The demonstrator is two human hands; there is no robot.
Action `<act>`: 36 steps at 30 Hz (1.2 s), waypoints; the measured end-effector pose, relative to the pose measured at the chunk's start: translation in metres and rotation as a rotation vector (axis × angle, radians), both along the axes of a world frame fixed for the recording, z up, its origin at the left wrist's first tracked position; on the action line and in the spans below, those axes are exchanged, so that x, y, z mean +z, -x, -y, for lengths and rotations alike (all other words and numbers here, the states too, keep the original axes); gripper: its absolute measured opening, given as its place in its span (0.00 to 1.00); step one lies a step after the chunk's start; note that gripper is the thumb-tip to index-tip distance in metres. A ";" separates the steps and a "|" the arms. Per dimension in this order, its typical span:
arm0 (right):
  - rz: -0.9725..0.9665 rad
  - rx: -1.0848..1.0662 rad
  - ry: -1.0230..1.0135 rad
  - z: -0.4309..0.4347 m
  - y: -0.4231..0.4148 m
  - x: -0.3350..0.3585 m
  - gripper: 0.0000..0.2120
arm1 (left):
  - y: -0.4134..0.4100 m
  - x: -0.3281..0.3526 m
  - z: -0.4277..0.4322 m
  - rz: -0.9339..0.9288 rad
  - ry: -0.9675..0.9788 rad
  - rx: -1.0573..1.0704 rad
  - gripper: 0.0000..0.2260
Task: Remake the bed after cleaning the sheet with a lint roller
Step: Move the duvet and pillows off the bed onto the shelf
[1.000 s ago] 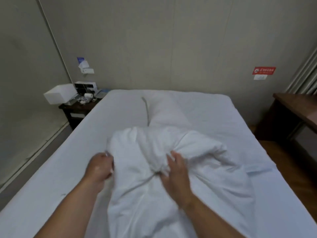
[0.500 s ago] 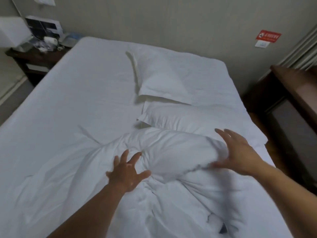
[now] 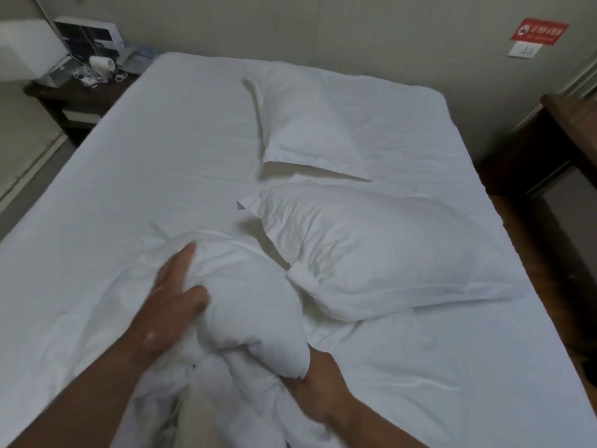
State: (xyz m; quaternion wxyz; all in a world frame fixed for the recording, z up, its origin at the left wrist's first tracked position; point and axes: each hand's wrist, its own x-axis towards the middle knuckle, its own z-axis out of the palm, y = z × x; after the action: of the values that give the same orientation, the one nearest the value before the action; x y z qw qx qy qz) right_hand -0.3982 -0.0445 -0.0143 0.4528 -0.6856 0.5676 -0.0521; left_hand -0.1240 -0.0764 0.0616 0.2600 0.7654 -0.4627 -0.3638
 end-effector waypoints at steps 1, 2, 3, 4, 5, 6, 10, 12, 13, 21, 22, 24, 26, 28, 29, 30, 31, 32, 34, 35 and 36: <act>0.009 -0.013 0.015 0.001 -0.002 0.001 0.30 | 0.025 0.011 -0.002 0.013 0.018 -0.033 0.48; 0.009 -0.011 -0.006 0.004 0.001 0.005 0.29 | 0.045 0.009 -0.004 0.143 -0.030 -0.124 0.49; 0.018 0.035 0.000 0.007 0.009 0.015 0.30 | 0.064 0.002 -0.007 0.299 -0.113 -0.214 0.51; 0.022 0.128 -0.022 0.014 0.025 0.028 0.34 | 0.077 -0.012 -0.011 0.414 -0.202 -0.263 0.53; 0.035 0.209 -0.036 0.024 0.046 0.042 0.36 | 0.081 -0.025 -0.011 0.493 -0.259 -0.274 0.53; 0.073 0.181 -0.008 0.036 0.072 0.056 0.37 | 0.080 -0.037 -0.011 0.545 -0.282 -0.268 0.53; -0.532 -0.062 0.524 0.130 0.172 0.052 0.60 | 0.076 -0.067 -0.018 0.727 -0.255 -0.333 0.45; -0.644 0.032 0.412 0.169 0.179 0.030 0.63 | 0.083 -0.074 -0.019 0.749 -0.236 -0.359 0.42; -0.572 0.029 0.362 0.186 0.175 0.018 0.55 | 0.085 -0.078 -0.019 0.780 -0.202 -0.362 0.41; -0.078 -0.353 0.893 0.347 0.136 0.095 0.15 | 0.101 -0.081 -0.010 0.751 -0.262 -0.305 0.41; -0.102 -0.354 0.940 0.366 0.131 0.107 0.14 | 0.106 -0.078 -0.005 0.749 -0.283 -0.288 0.44; -0.143 -0.363 0.987 0.390 0.114 0.116 0.09 | 0.112 -0.077 0.001 0.733 -0.340 -0.257 0.47; -0.176 -0.273 0.971 0.398 0.091 0.098 0.06 | 0.117 -0.074 0.009 0.736 -0.430 -0.280 0.46; -0.250 -0.061 0.804 0.399 0.071 0.056 0.14 | 0.120 -0.074 0.014 0.728 -0.442 -0.302 0.45; -0.281 0.050 0.634 0.391 0.060 0.037 0.21 | 0.120 -0.075 0.015 0.722 -0.440 -0.301 0.46; -0.301 0.135 0.433 0.378 0.052 0.020 0.29 | 0.120 -0.076 0.014 0.713 -0.432 -0.295 0.48; -0.297 0.191 0.243 0.363 0.051 0.004 0.37 | 0.119 -0.075 0.013 0.702 -0.434 -0.290 0.49; -0.276 0.207 0.101 0.346 0.054 -0.007 0.46 | 0.118 -0.072 0.013 0.691 -0.438 -0.292 0.49; -0.239 0.192 -0.028 0.310 0.080 -0.029 0.59 | 0.113 -0.061 0.010 0.644 -0.378 -0.281 0.53; -0.247 0.166 -0.072 0.287 0.096 -0.039 0.61 | 0.109 -0.053 0.007 0.596 -0.330 -0.261 0.54; -0.297 0.144 -0.119 0.262 0.114 -0.043 0.62 | 0.102 -0.042 -0.001 0.548 -0.271 -0.244 0.52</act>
State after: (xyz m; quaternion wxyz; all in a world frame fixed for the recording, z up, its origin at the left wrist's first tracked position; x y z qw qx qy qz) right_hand -0.5117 -0.3062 -0.0572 0.4064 -0.6965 0.5798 0.1161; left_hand -0.2259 -0.0756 0.0197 -0.0239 0.8016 -0.5509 -0.2310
